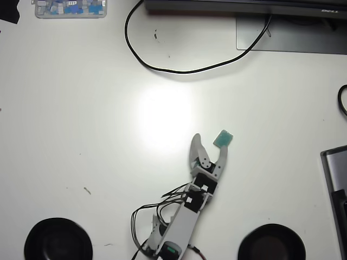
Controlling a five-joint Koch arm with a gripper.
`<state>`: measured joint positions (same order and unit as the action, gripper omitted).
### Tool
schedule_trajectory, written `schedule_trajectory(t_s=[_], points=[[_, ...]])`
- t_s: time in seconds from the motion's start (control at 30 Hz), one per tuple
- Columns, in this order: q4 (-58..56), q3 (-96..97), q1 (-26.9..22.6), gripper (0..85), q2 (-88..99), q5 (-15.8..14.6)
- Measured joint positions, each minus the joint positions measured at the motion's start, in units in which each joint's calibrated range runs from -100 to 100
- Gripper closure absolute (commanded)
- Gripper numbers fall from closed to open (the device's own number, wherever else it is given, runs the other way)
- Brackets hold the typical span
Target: Grab the Blue cube
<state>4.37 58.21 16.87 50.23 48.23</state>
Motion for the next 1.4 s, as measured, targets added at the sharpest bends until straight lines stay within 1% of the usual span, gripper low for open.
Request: schedule_trajectory(t_s=[0.17,0.3,0.57,0.83,1.03,1.2,1.37,1.4], points=[[0.00,-2.49,2.00,38.7,-5.65,0.29],[0.54,-2.49,2.34,38.6,-10.99,0.78],[8.58,-5.61,3.57,38.4,-28.24,1.51],[13.99,-5.89,3.91,38.4,-40.15,1.66],[18.17,-5.71,3.91,38.8,-44.73,1.95],[21.49,-1.66,4.00,39.2,-46.56,1.95],[24.66,-0.18,4.00,43.3,-48.24,2.10],[24.74,-0.18,4.00,45.7,-48.24,2.15]])
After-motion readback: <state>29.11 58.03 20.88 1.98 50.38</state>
